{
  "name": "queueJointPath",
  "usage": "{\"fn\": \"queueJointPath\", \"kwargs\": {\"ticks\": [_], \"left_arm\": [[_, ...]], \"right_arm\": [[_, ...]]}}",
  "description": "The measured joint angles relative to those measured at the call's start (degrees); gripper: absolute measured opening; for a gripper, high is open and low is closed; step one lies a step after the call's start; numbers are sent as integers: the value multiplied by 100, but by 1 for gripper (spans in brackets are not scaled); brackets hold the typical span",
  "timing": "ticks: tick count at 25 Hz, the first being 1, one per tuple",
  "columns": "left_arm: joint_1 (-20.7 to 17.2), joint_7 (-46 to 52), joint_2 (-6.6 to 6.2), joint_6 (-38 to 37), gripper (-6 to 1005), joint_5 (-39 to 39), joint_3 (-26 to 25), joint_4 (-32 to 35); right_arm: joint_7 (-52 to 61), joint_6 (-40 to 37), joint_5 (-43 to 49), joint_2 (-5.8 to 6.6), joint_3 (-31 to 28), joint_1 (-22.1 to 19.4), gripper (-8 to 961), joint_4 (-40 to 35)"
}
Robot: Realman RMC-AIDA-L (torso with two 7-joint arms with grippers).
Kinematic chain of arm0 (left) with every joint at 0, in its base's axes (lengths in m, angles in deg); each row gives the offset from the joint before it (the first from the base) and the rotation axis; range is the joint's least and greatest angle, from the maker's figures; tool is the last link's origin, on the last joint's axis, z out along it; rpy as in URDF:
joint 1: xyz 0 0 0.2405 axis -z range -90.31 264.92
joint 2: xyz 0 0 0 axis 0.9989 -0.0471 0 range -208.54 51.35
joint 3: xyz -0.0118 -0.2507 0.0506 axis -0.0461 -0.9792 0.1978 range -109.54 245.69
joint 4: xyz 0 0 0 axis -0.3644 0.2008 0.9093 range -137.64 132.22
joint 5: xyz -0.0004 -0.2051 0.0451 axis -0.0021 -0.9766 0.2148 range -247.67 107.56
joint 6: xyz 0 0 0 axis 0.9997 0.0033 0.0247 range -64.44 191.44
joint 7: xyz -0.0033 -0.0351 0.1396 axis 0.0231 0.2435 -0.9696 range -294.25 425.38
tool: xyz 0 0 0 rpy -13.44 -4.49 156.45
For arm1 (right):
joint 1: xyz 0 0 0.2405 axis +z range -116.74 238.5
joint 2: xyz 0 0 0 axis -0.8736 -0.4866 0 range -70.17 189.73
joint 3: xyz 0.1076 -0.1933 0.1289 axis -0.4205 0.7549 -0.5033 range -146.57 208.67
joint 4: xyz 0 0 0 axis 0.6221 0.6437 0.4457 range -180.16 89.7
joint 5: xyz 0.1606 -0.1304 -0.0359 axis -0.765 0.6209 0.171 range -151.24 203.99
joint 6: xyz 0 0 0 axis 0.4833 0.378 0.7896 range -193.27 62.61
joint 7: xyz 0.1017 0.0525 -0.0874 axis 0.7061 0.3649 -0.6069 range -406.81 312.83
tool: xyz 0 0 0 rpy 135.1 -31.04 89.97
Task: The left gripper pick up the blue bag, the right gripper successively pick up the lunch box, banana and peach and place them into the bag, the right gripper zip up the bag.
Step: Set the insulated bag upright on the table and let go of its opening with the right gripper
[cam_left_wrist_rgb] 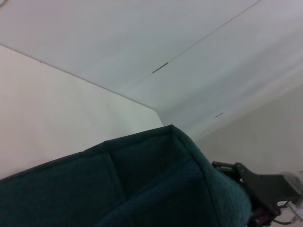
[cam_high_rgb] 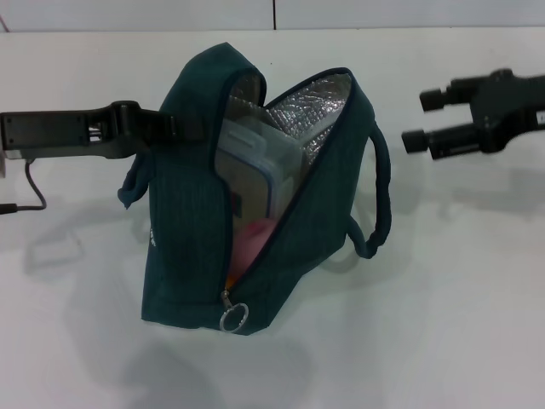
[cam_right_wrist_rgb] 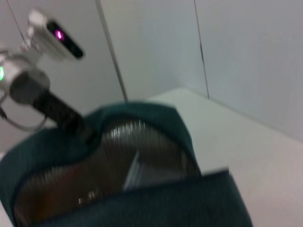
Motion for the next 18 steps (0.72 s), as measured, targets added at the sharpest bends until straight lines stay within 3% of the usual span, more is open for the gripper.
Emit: {"fn": "queueJointPath", "kwargs": {"ticks": [7,18], "left_arm": [[0,0,9,0,33,0,0,-6],[23,-4,9,0,33,2,0,-9]], "right_arm": [[-434,164,122,-51,-8,-117,784,315],[-509,530,131,-192,40,269,782,935]]}}
